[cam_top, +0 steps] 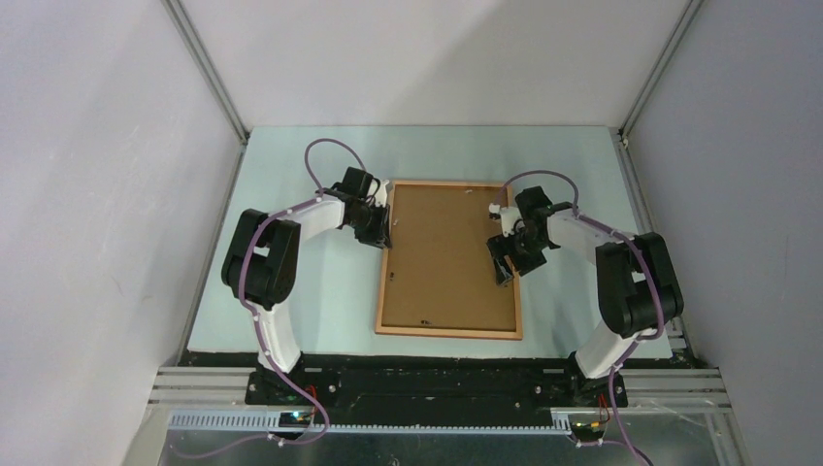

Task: Put the photo into the frame
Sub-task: Install the photo frame at the center of the board.

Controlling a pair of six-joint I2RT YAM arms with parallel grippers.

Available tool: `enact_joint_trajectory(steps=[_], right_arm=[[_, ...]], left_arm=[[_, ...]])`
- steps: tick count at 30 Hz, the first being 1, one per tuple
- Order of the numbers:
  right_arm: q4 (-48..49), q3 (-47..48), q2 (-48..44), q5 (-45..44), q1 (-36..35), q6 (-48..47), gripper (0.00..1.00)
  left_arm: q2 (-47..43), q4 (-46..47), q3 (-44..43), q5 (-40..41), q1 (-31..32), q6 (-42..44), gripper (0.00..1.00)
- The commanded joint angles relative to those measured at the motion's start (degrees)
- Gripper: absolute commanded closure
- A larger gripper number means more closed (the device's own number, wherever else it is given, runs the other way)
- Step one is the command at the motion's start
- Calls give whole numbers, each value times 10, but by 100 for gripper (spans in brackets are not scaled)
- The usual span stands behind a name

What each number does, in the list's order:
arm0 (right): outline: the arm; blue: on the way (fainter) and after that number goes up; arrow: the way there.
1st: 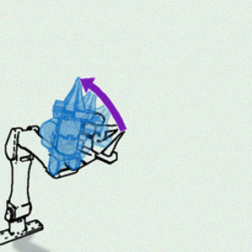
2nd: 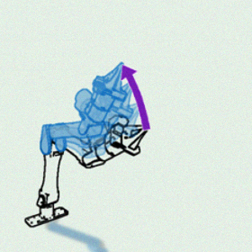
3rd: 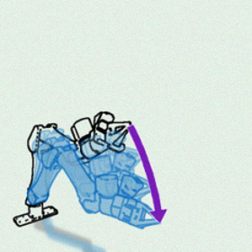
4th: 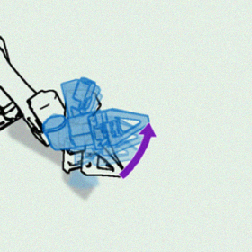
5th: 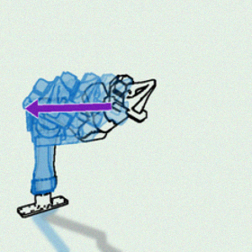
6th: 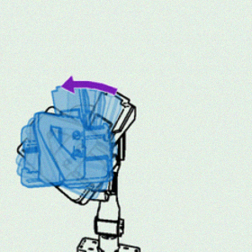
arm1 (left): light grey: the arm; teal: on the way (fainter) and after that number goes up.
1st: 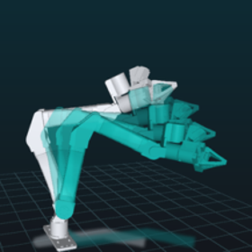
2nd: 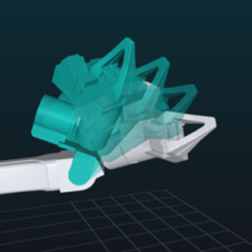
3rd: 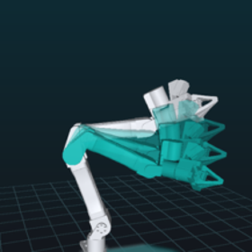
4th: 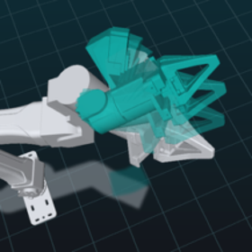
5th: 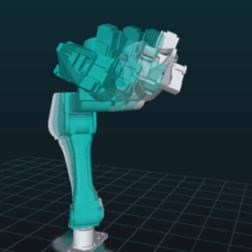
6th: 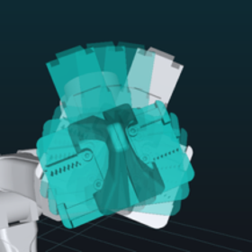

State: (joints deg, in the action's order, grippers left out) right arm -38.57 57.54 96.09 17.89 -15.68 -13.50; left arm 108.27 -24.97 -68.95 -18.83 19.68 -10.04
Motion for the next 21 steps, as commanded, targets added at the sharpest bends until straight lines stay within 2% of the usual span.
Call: enact_joint_trajectory(steps=[1,21], right_arm=[[16,-3,10,-26,-16,12,26],[34,-2,27,-74,-40,17,41]], left_arm=[[-18,1,-7,-27,-5,17,100],[-20,1,-6,-38,-13,15,100]])
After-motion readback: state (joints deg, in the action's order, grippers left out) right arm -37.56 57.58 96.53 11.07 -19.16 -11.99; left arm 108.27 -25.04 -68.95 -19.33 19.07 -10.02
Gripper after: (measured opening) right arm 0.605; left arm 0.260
